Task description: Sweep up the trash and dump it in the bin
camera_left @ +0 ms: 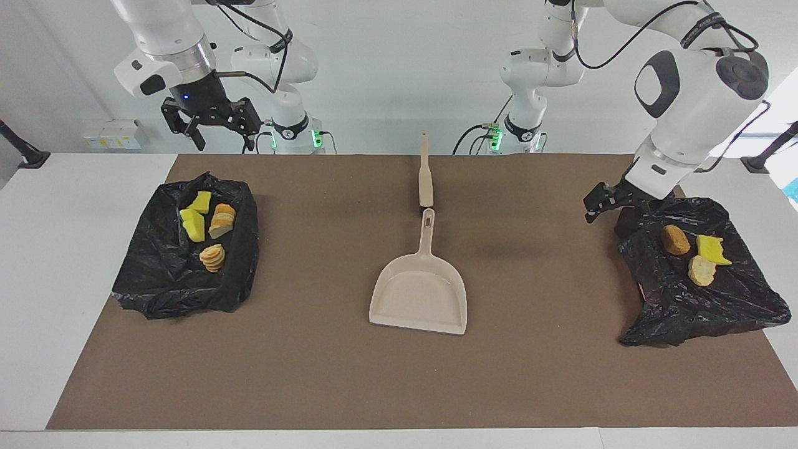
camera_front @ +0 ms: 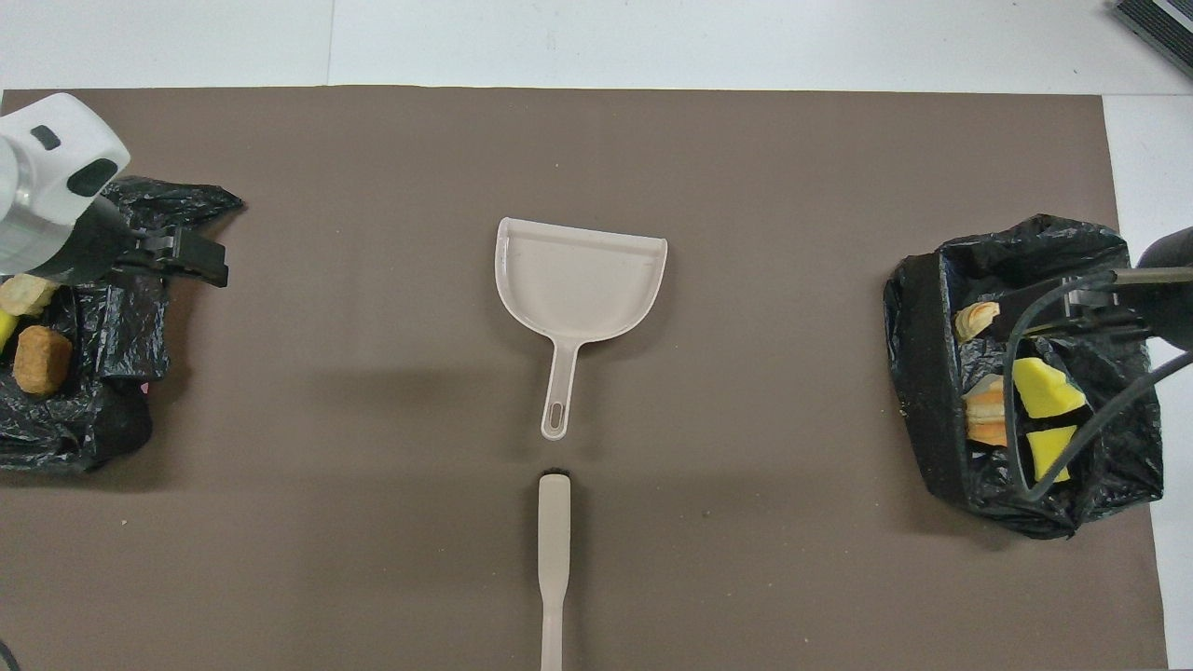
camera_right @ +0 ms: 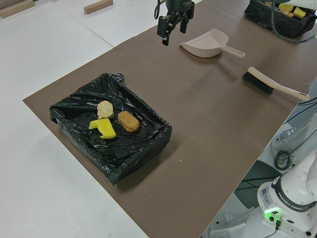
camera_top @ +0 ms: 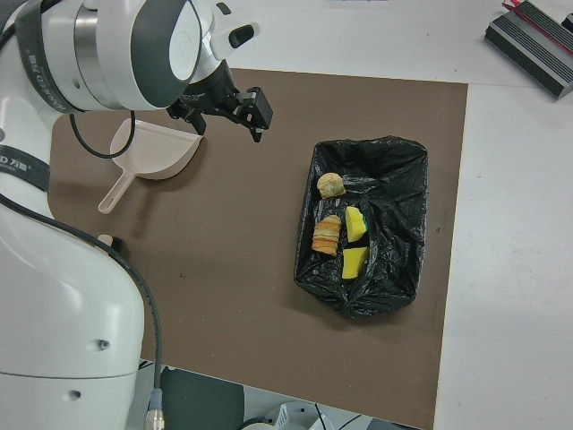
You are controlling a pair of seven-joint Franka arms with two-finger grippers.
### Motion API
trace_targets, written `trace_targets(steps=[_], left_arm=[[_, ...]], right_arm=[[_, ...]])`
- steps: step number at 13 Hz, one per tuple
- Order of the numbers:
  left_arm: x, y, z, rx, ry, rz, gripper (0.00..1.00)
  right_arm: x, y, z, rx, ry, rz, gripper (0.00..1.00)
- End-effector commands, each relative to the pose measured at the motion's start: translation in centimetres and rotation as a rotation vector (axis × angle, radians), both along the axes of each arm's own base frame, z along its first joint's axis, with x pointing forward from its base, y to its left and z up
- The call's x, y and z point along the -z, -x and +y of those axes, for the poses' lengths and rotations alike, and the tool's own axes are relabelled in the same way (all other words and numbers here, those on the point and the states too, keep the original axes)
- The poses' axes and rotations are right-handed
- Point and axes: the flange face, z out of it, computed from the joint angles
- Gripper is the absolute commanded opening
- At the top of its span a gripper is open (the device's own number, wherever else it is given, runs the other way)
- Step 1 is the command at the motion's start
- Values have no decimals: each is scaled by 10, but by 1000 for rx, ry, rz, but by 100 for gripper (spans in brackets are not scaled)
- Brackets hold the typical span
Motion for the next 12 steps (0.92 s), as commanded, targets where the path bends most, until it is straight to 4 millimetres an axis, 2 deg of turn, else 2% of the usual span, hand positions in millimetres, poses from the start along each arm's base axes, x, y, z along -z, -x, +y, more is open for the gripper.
trace_targets(steps=[1, 4, 7, 12], left_arm=[[-12, 12, 0, 40, 2, 15, 100], [-33, 23, 1, 42, -1, 0, 100], [-57, 48, 5, 49, -25, 13, 100], [-66, 51, 5, 48, -26, 12, 100]], right_arm=[[-3, -1, 3, 25, -3, 0, 100], [-4, -1, 3, 34, 2, -4, 100], [-3, 1, 2, 37, 4, 1, 100], [-4, 1, 3, 35, 1, -4, 100]])
